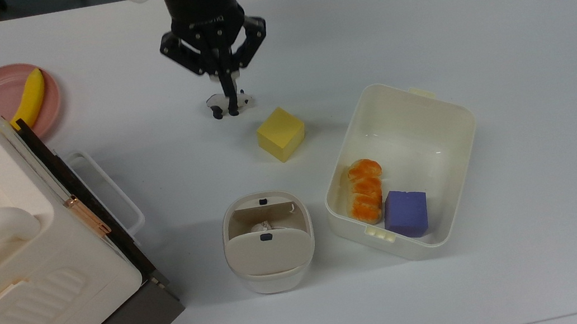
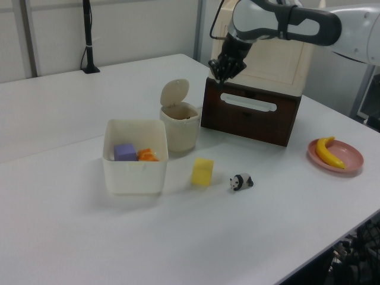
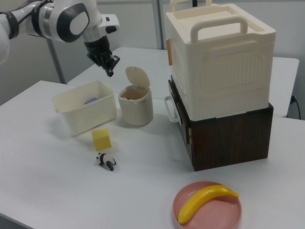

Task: Close the trash can
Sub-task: 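Lower the gripper onto the raised lid, pushing it down shut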

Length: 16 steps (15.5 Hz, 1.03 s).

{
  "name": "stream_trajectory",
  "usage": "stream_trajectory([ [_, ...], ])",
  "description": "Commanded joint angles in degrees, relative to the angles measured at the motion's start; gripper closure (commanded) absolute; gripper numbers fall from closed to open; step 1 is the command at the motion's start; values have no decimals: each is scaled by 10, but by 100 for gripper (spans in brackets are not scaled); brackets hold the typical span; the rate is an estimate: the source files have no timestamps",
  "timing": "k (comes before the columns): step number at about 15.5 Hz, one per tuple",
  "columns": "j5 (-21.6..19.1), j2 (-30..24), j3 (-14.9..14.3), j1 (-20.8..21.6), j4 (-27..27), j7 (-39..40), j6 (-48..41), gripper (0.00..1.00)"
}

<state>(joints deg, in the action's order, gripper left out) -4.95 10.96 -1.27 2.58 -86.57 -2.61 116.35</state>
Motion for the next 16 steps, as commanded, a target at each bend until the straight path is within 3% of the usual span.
stream_trajectory([
  [1, -3, 98, -8, 10, 82, -5, 136, 100],
  [3, 23, 139, -15, 26, 92, -46, 239, 100],
  [5, 89, 173, -19, 36, 101, -105, 324, 100],
  [8, 162, 201, -30, 51, 117, -158, 372, 100],
  [11, 170, 221, -30, 53, 141, -161, 373, 100],
  [16, 191, 226, -30, 53, 135, -159, 366, 100],
])
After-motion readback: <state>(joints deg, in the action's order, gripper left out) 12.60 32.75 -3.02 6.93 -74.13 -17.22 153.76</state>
